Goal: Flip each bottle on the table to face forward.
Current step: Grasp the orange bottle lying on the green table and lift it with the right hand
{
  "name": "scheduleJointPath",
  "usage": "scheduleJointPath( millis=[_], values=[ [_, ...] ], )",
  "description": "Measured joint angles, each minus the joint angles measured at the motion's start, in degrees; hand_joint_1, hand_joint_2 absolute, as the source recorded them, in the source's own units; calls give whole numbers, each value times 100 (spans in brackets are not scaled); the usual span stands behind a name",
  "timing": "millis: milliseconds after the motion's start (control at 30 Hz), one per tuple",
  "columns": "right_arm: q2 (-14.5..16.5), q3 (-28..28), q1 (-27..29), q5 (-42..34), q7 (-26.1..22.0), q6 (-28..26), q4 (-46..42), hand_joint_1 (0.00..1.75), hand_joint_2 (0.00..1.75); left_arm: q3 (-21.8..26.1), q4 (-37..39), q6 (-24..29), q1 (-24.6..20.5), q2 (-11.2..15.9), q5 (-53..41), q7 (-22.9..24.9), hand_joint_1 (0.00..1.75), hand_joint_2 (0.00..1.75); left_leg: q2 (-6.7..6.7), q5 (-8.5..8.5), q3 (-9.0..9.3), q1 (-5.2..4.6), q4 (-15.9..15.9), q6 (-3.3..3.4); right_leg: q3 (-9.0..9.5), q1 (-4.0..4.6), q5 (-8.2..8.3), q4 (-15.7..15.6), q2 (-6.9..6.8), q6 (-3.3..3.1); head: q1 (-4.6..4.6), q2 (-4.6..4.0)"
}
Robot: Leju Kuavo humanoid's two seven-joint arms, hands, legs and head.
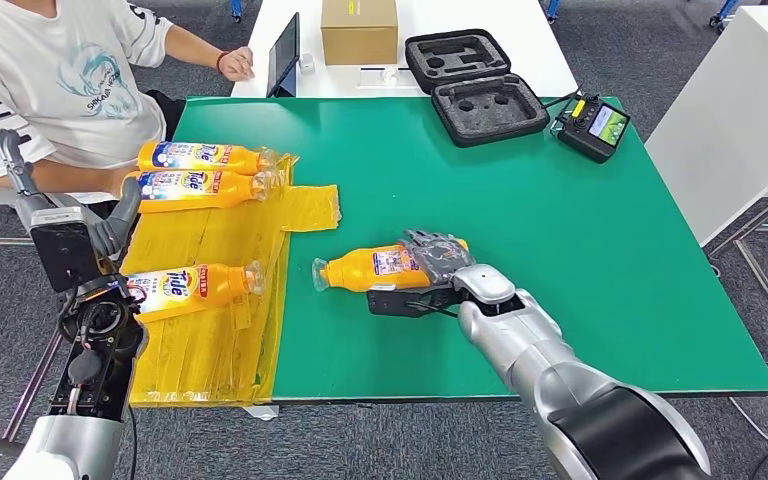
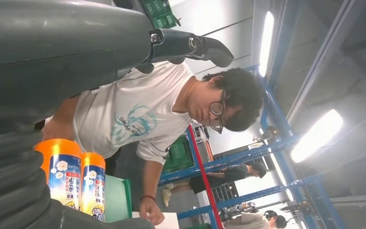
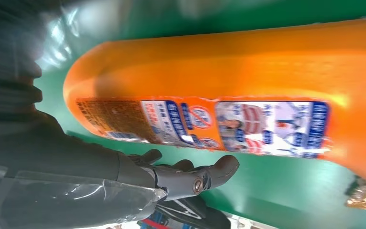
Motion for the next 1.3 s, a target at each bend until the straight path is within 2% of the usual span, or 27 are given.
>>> scheduleJointPath(
  millis=[67, 300, 333, 433, 467, 900, 1200, 1300],
  values=[
    [43, 0, -20, -18, 19, 88, 41, 44, 175, 0, 19, 0, 0, 1, 78, 0, 0, 175, 0, 0, 0, 0, 0, 0, 0, 0, 0, 0, 0, 0, 0, 0],
    [102, 0, -72, -73, 112, 331, 137, 44, 175, 0, 75, 0, 2, 9, 284, 0, 0, 175, -1, 0, 1, 0, 0, 0, 0, 0, 0, 0, 0, 0, 0, 0],
    [107, 0, -79, -73, 114, 338, 145, 68, 175, 0, 80, 0, 2, 9, 290, 0, 0, 175, -1, 0, 1, 0, 0, 0, 0, 0, 0, 0, 0, 0, 0, 0],
    [119, 0, -89, -74, 115, 345, 170, 166, 175, 0, 86, 0, 2, 12, 297, 0, 0, 175, -1, 0, 0, 0, 0, 0, 0, 0, 0, 0, 0, 0, 1, 0],
    [121, 0, -95, -75, 116, 366, 177, 175, 175, 0, 86, 0, 2, 13, 297, 0, 0, 175, -1, 0, 1, 0, 0, 0, 0, 0, 0, 0, 0, 0, 1, 0],
    [122, -5, -257, -82, 246, 1138, 244, 175, 175, -14, 86, -55, 1, 31, 446, 0, 0, 175, 0, 0, 10, 0, 0, 0, 6, 0, 0, -1, 0, 0, 0, 0],
    [122, -7, -263, -92, 233, 1193, 245, 175, 175, -14, 86, -61, 2, 38, 494, 0, 0, 175, -1, 0, 16, 0, 0, 0, 12, 0, 0, -1, 0, 0, 0, 0],
    [113, -65, -254, -417, -118, 1111, 245, 175, 175, -14, 85, -93, 9, 44, 502, 0, 0, 175, 0, 0, 17, 0, 0, 0, 14, 0, 0, -1, 0, 0, 1, 0]
  ],
)
